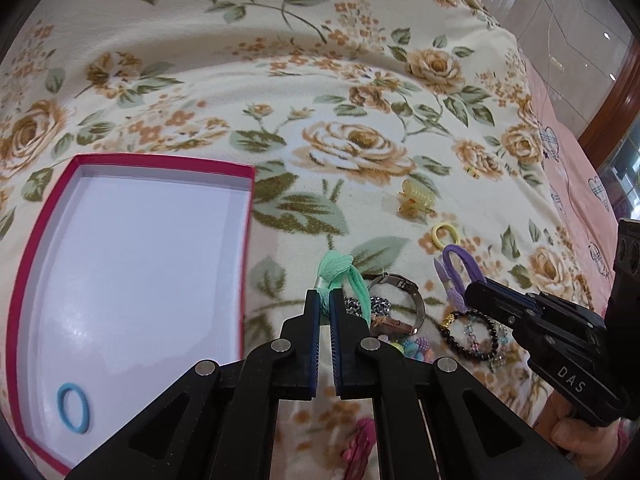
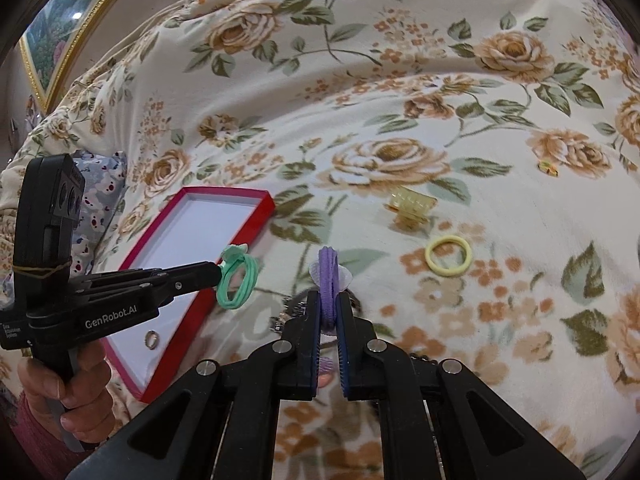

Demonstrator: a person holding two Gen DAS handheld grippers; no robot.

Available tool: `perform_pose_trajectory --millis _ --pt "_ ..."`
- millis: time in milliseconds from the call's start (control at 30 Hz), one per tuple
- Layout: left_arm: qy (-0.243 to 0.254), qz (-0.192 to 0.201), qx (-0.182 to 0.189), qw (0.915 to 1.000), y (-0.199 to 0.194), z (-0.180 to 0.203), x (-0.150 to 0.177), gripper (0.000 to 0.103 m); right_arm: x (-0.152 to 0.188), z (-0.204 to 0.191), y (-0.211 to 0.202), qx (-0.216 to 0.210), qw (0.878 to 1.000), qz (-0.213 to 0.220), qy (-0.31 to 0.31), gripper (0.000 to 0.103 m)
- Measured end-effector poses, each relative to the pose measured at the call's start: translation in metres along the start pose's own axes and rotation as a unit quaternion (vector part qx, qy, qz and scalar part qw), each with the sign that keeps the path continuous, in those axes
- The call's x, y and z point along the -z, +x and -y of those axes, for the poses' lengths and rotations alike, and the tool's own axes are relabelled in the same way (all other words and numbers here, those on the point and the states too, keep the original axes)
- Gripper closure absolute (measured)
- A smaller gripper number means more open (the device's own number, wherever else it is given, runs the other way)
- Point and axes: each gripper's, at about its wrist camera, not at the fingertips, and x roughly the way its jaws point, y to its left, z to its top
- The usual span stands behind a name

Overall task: Organize jewelry
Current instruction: 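Grasp the green hair tie with the left gripper while the right gripper grasps the purple hair tie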

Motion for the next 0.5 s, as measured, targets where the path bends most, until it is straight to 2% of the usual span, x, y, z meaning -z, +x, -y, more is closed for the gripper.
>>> perform_pose_trajectory --millis 500 --pt "-0.044 0.034 -0.025 0.9981 -0.058 -0.046 0.023 0.099 -0.006 -0.053 0.017 -0.04 0.999 -0.007 -0.034 0.096"
